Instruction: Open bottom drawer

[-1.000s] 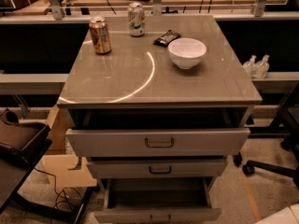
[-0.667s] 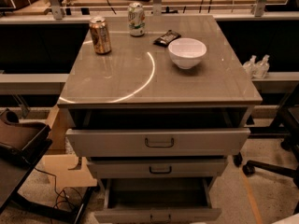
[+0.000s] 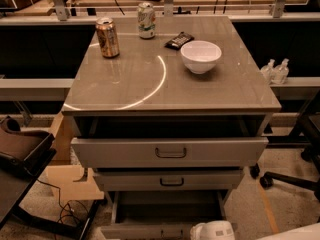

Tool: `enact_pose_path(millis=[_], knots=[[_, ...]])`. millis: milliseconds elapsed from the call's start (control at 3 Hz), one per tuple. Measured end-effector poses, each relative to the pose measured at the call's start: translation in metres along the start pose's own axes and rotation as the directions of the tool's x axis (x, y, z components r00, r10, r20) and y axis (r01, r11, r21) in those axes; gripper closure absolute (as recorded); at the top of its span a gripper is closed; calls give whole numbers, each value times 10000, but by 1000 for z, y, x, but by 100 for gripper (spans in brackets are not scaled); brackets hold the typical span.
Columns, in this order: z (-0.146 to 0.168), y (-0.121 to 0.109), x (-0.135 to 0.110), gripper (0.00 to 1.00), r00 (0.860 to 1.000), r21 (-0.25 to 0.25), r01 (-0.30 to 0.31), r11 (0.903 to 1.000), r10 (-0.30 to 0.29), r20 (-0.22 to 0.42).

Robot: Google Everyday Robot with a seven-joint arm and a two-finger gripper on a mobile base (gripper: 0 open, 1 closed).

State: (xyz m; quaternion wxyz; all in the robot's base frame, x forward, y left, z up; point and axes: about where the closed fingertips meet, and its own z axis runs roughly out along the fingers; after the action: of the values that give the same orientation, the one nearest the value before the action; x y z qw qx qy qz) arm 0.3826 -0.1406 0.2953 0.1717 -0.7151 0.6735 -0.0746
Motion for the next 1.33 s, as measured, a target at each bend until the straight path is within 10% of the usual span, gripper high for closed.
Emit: enact_pose_path(millis=[667,1333], knots=[[14,-50,49,100,9960,613,-705,9956,668,596],[25,-55,41,100,9974,615,-561,9965,531,489]])
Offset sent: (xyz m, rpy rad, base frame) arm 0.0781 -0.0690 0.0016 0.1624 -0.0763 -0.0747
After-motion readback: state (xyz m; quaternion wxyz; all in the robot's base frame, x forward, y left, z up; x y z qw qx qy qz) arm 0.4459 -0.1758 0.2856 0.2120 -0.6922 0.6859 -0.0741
